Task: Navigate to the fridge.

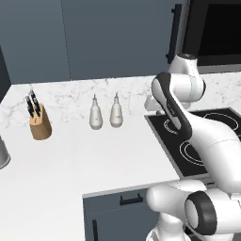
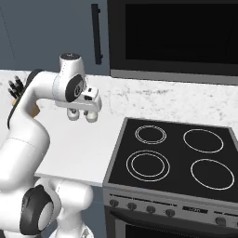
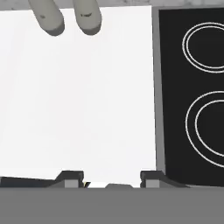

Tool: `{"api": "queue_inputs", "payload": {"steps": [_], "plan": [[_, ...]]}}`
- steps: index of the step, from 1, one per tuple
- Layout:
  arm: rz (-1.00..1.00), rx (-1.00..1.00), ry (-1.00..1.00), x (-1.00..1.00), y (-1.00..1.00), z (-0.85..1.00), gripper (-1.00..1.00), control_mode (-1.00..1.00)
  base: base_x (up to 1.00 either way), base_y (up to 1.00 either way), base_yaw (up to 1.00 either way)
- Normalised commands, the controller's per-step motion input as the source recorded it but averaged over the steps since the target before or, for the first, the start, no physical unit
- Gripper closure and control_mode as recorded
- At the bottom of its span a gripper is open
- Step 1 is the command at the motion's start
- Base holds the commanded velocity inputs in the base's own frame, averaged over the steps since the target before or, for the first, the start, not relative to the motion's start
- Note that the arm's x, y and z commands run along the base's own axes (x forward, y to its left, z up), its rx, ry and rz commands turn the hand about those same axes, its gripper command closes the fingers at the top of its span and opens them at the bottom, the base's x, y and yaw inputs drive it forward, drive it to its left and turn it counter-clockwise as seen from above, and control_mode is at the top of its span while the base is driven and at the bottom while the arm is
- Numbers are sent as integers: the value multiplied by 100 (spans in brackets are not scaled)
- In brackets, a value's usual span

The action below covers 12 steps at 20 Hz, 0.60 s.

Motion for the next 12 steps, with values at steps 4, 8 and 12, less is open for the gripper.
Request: {"api": "queue_inputs", "payload": {"steps": [4,8,12], "plan": [[0,0,-1,-38,-8,-3,-100,-100,0,0,0],[-1,-1,0,-95,-15,-44,-100,-100,0,0,0],[0,-5,0,-85,0,-77,-100,-100,0,0,0]]}}
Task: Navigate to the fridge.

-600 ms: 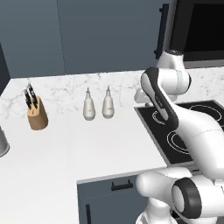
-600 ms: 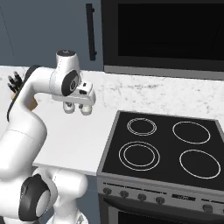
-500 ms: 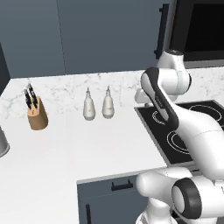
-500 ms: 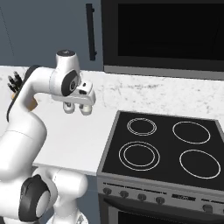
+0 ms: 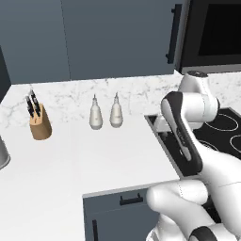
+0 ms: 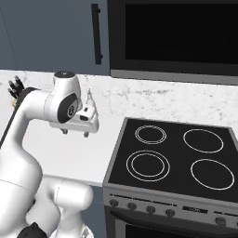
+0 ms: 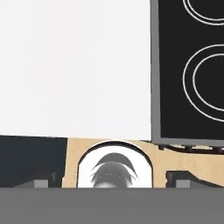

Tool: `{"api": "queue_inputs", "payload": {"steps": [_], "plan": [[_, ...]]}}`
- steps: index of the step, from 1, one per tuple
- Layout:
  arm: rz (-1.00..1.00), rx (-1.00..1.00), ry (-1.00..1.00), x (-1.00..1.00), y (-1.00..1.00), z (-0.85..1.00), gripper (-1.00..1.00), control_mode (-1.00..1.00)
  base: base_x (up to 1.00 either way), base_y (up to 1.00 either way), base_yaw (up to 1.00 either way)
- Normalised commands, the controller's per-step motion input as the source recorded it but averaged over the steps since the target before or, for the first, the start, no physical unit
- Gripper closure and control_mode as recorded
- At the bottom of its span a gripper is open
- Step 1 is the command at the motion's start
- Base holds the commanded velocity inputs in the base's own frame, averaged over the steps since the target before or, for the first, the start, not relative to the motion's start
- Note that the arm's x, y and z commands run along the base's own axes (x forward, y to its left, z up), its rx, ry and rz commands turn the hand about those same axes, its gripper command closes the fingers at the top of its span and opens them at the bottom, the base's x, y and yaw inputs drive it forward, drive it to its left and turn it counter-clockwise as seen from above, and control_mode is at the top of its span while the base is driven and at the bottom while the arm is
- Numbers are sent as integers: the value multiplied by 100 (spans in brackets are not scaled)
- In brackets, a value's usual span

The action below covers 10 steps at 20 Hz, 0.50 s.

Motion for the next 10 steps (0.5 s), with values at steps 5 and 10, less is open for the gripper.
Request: {"api": "queue_inputs", "payload": {"steps": [5,10], "plan": [[0,-2,1,-49,0,-72,-100,-100,0,0,0],[0,0,0,0,0,0,-100,100,-38,-12,-1]]}}
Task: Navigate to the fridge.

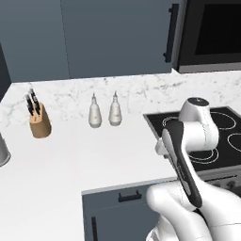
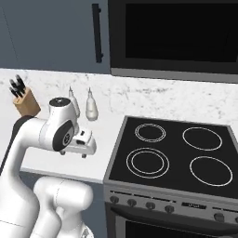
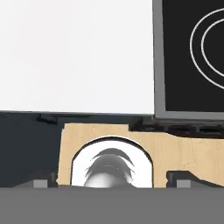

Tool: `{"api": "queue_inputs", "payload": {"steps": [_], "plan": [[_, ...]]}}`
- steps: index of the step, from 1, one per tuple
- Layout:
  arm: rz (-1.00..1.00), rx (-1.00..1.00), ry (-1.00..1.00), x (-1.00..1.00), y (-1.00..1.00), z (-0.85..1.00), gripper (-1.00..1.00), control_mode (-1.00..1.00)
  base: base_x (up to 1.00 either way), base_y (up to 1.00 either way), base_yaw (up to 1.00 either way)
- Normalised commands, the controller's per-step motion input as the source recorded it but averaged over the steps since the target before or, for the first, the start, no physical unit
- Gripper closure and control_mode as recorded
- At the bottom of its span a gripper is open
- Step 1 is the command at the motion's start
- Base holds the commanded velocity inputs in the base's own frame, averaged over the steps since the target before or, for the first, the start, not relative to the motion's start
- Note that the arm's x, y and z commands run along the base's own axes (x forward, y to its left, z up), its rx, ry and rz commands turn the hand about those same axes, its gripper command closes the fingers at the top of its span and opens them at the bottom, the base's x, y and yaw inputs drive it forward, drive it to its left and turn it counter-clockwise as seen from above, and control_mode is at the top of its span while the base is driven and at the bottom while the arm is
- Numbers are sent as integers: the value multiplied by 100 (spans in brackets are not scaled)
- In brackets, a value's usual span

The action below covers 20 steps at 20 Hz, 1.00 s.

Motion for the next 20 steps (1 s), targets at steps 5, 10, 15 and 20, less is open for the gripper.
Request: {"api": "queue_inputs", "payload": {"steps": [5,10,15,20], "plan": [[0,0,0,0,0,0,-100,100,-56,-74,-27],[0,0,0,0,0,0,-100,100,-33,-98,-39],[0,0,0,0,0,0,-100,100,-8,-83,-50],[0,0,0,0,0,0,-100,100,0,-61,-58]]}}
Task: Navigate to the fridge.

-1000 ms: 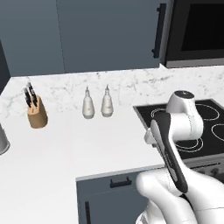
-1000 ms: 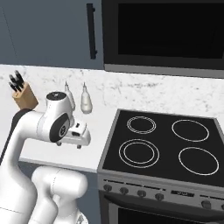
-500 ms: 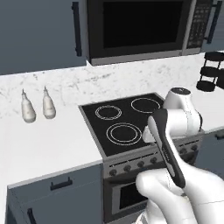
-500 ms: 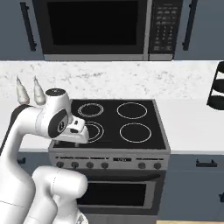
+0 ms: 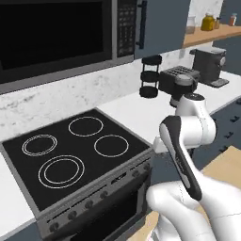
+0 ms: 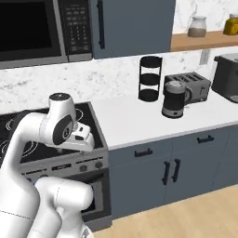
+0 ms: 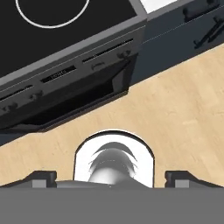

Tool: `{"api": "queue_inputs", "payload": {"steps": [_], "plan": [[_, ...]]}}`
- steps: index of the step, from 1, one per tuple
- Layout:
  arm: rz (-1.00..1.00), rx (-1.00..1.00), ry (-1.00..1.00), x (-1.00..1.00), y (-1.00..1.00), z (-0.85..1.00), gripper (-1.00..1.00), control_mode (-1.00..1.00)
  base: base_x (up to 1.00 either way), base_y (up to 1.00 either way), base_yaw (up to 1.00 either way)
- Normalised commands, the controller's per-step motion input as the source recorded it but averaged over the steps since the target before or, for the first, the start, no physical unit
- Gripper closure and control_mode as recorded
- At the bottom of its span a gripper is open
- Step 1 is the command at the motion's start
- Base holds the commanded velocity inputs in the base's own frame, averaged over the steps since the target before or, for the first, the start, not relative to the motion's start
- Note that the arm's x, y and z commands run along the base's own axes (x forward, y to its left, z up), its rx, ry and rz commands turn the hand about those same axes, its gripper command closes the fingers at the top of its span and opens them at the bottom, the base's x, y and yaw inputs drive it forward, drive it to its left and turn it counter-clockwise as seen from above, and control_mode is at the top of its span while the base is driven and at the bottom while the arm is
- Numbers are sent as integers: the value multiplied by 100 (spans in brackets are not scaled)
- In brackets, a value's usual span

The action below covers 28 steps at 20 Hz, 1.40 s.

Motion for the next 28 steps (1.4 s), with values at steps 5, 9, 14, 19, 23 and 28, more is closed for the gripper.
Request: {"api": "queue_inputs", "payload": {"steps": [5,9,14,19,23,28], "plan": [[0,0,0,0,0,0,-100,100,0,-48,-62],[0,0,0,0,0,0,-100,100,7,-46,-60],[0,0,0,0,0,0,-100,100,42,-56,-50],[0,0,0,0,0,0,-100,100,91,-56,-40],[0,0,0,0,0,0,-100,100,100,-66,-36],[0,0,0,0,0,0,-100,100,100,-78,-30]]}}
